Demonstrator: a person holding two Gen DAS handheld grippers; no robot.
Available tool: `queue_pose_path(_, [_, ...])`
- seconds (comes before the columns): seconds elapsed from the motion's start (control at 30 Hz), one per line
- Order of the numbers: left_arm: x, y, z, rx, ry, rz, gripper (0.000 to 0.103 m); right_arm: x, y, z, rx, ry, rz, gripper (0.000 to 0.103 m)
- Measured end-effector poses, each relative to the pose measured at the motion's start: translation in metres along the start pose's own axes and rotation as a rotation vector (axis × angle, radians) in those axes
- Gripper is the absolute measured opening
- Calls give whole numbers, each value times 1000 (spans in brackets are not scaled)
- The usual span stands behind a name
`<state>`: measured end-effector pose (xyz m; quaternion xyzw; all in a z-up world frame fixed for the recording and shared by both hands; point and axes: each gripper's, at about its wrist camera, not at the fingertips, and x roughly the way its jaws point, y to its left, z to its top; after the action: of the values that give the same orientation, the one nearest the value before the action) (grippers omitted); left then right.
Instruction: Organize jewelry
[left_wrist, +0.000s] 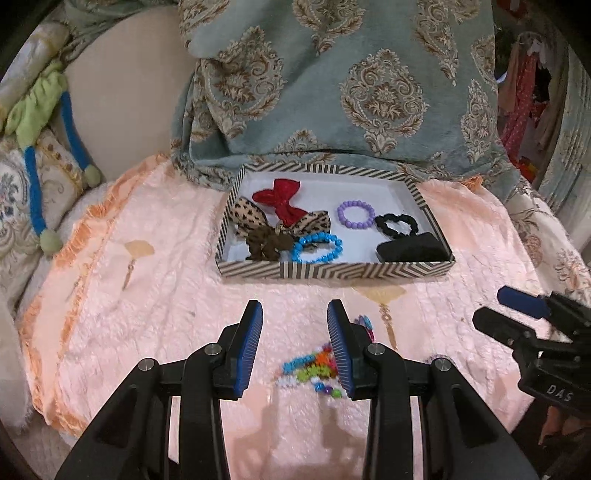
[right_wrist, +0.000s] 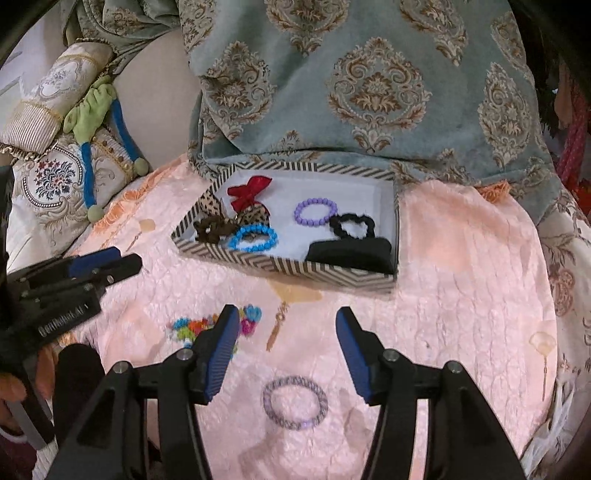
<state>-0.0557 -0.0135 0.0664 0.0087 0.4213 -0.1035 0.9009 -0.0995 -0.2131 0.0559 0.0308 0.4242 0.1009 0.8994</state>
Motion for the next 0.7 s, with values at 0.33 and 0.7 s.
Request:
queue_pose_path(0.33, [20, 18, -20, -77, 107, -85, 20, 20, -19, -36, 30, 92, -6, 57])
queue_pose_path(0.7, [59, 31, -48, -58, 238, -144, 20, 42, -26, -53, 35, 160, -4, 57])
